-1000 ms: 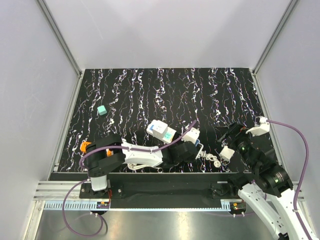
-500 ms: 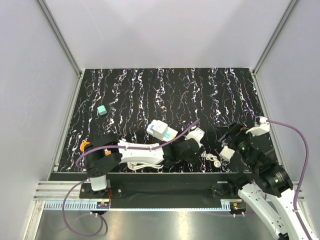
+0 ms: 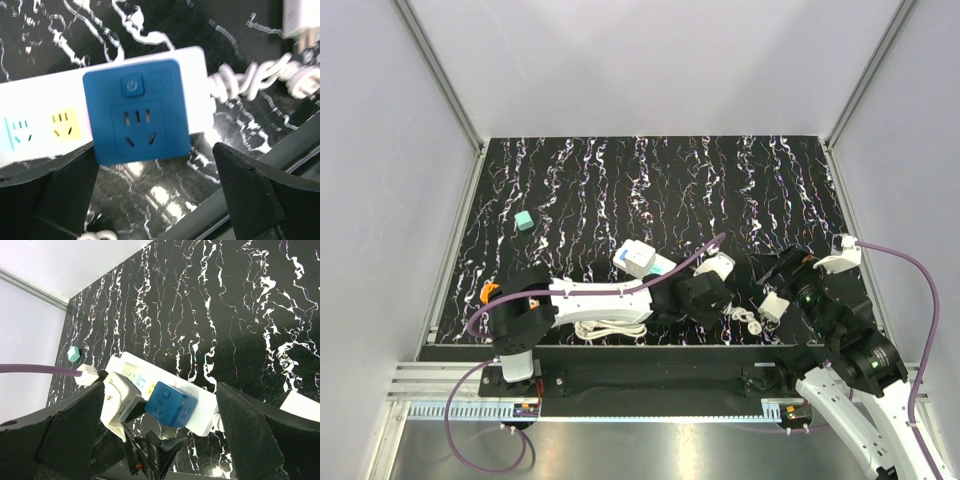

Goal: Insert the plug

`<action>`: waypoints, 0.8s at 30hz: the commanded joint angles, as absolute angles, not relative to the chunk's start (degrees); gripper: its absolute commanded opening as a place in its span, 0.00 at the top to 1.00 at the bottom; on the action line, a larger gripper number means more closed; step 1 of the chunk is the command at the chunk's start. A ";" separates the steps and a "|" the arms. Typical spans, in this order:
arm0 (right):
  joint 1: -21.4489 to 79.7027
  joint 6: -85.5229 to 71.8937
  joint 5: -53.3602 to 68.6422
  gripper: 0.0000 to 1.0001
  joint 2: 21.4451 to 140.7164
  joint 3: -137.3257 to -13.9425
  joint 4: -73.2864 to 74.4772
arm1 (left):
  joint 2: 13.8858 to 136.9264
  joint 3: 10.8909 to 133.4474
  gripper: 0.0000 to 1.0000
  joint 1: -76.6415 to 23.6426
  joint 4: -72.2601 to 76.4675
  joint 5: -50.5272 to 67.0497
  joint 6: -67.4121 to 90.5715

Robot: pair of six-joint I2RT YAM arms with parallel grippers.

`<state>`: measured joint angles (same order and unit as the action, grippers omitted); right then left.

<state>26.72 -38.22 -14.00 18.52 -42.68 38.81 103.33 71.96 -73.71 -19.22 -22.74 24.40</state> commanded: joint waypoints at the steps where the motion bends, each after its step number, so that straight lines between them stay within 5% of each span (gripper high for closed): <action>1: 26.98 -37.35 -14.33 0.00 18.02 -44.30 36.74 | 100.90 74.36 0.01 -74.09 -23.20 -25.39 25.31; 16: 26.98 -37.09 -14.76 0.00 17.32 -45.00 37.26 | 96.77 81.56 0.09 -74.09 -25.14 -19.70 19.43; 18: 26.90 -37.18 -15.12 0.00 17.05 -44.91 37.18 | 97.12 82.96 0.21 -73.83 -26.10 -19.16 18.55; 19: 27.07 -37.35 -15.20 0.00 16.96 -44.83 37.09 | 97.38 83.23 0.39 -73.65 -26.45 -18.73 18.37; 20: 26.98 -37.53 -15.21 0.00 17.05 -44.82 37.09 | 97.64 83.49 0.75 -73.39 -26.72 -18.63 18.63; 24: 26.90 -37.53 -15.12 0.00 17.49 -45.18 36.91 | 99.22 82.53 1.00 -70.59 -26.63 -16.71 19.42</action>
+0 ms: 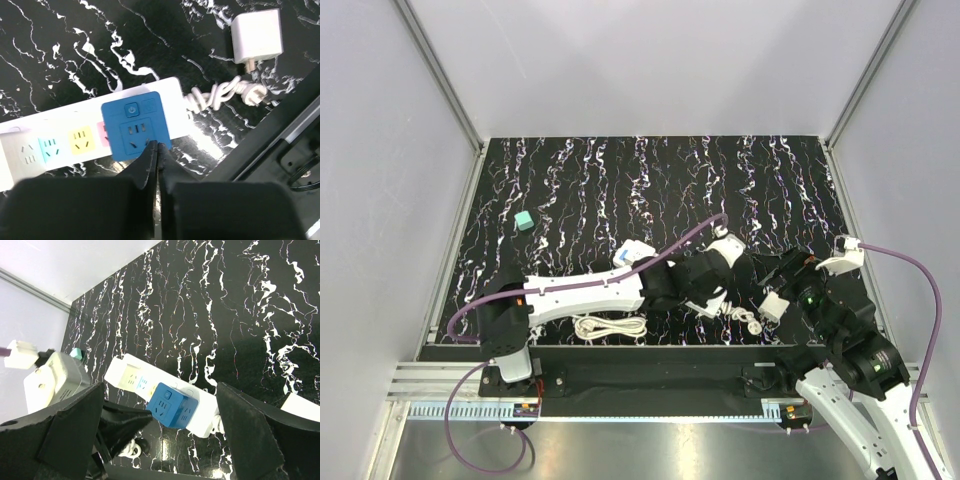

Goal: Insert the plug

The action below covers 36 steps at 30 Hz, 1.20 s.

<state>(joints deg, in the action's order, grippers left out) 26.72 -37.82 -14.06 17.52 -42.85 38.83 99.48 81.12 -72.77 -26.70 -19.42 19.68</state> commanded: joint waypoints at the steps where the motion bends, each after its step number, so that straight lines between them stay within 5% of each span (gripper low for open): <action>1: 26.98 -37.44 -15.03 0.00 17.49 -45.18 36.91 | 99.32 82.36 1.00 -70.32 -26.54 -16.09 19.51; 18: 26.98 -37.44 -13.80 0.00 20.47 -44.47 35.86 | 99.85 72.24 0.99 -69.61 -20.56 -16.07 24.62; 22: 27.07 -38.49 -11.96 0.00 23.28 -43.33 35.51 | 96.42 76.98 0.75 -68.47 -27.05 -22.48 22.59; 24: 26.98 -38.93 -9.24 0.02 26.78 -42.98 35.25 | 93.88 79.53 0.51 -65.94 -29.17 -23.20 21.98; 27: 26.98 -39.99 -3.27 0.10 32.93 -41.49 33.59 | 89.40 78.58 0.41 -60.13 -30.67 -20.57 21.80; 29: 26.98 -39.90 2.16 0.18 38.02 -40.52 31.39 | 85.63 74.91 0.40 -55.40 -30.41 -19.78 21.97; 30: 26.98 -39.73 3.85 0.31 39.88 -39.91 30.77 | 84.47 73.49 0.39 -53.81 -30.41 -19.43 22.23; 36: 26.90 -40.08 11.60 0.48 51.23 -37.80 25.77 | 74.72 59.96 0.40 -38.78 -25.41 -8.79 25.22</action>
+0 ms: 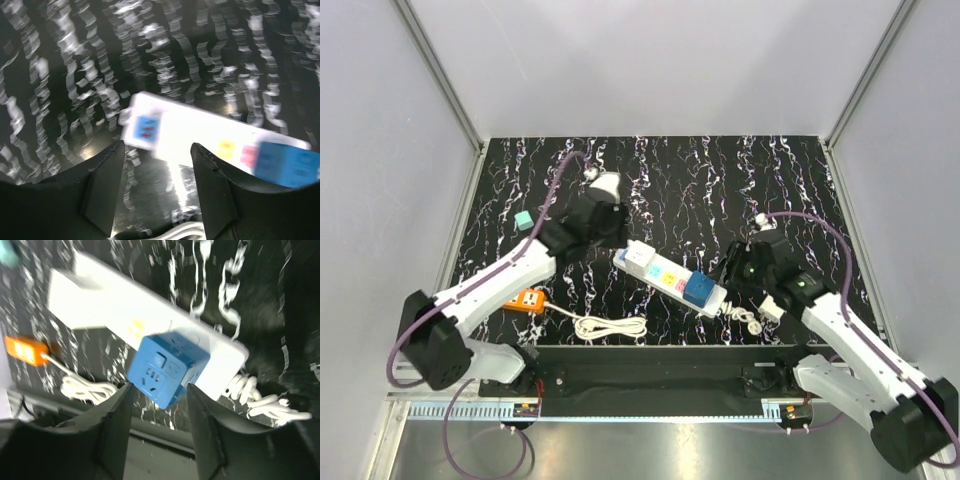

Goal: Insert the plug

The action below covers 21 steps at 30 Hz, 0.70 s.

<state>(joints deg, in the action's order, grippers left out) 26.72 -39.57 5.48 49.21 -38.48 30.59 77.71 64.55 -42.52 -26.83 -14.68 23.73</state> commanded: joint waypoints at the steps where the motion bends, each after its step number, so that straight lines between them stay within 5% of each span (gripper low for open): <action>1: 26.98 -40.86 11.60 0.48 51.76 -37.44 25.06 | 72.27 57.42 0.41 -37.02 -24.01 -8.35 25.22; 7: 26.98 -45.96 11.69 0.45 54.31 -34.90 19.87 | 69.08 55.28 0.39 -19.44 -21.27 -4.03 26.89; 21: 26.98 -57.91 11.08 0.48 57.48 -29.00 4.23 | 76.19 54.65 0.09 1.49 -17.93 -15.01 33.94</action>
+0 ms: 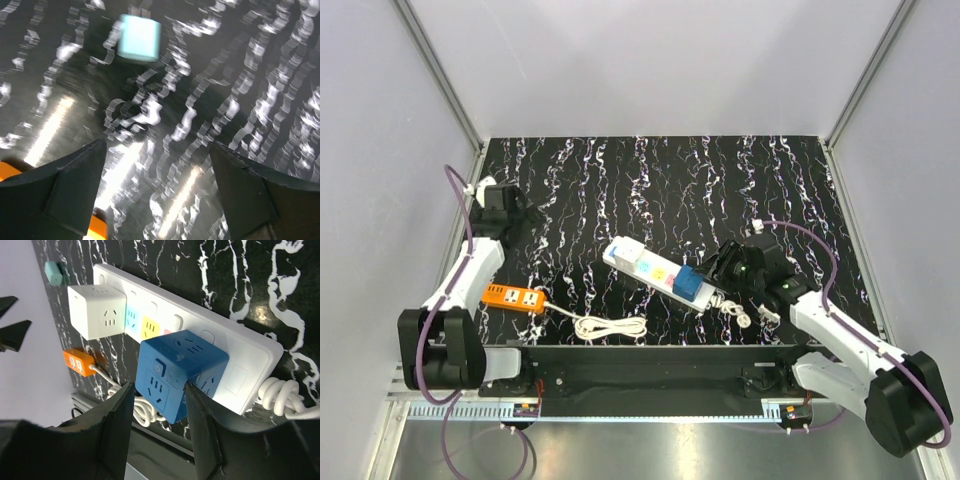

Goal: Insert the plug

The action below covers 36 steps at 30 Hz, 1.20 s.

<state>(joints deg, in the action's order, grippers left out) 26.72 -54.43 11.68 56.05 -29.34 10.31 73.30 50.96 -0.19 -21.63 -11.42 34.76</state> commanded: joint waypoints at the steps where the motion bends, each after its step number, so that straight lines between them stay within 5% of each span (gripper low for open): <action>1: 26.98 -58.18 9.86 0.48 57.65 -29.00 3.26 | 79.25 57.19 0.09 1.67 -17.67 -16.51 32.53; 6: 26.98 -57.06 8.70 0.47 59.50 -32.25 -1.24 | 90.95 68.08 0.11 1.67 -19.67 -19.84 24.43; 17: 26.98 -45.98 2.90 0.24 48.96 -37.61 11.34 | 105.37 72.51 0.15 1.67 -20.48 -21.80 23.82; 30: 26.98 -42.63 2.46 0.18 50.54 -39.29 10.55 | 112.15 78.75 0.30 1.93 -25.75 -18.20 20.13; 36: 26.90 -41.84 2.55 0.17 49.84 -39.02 10.55 | 114.78 79.45 0.27 2.63 -26.81 -14.86 17.40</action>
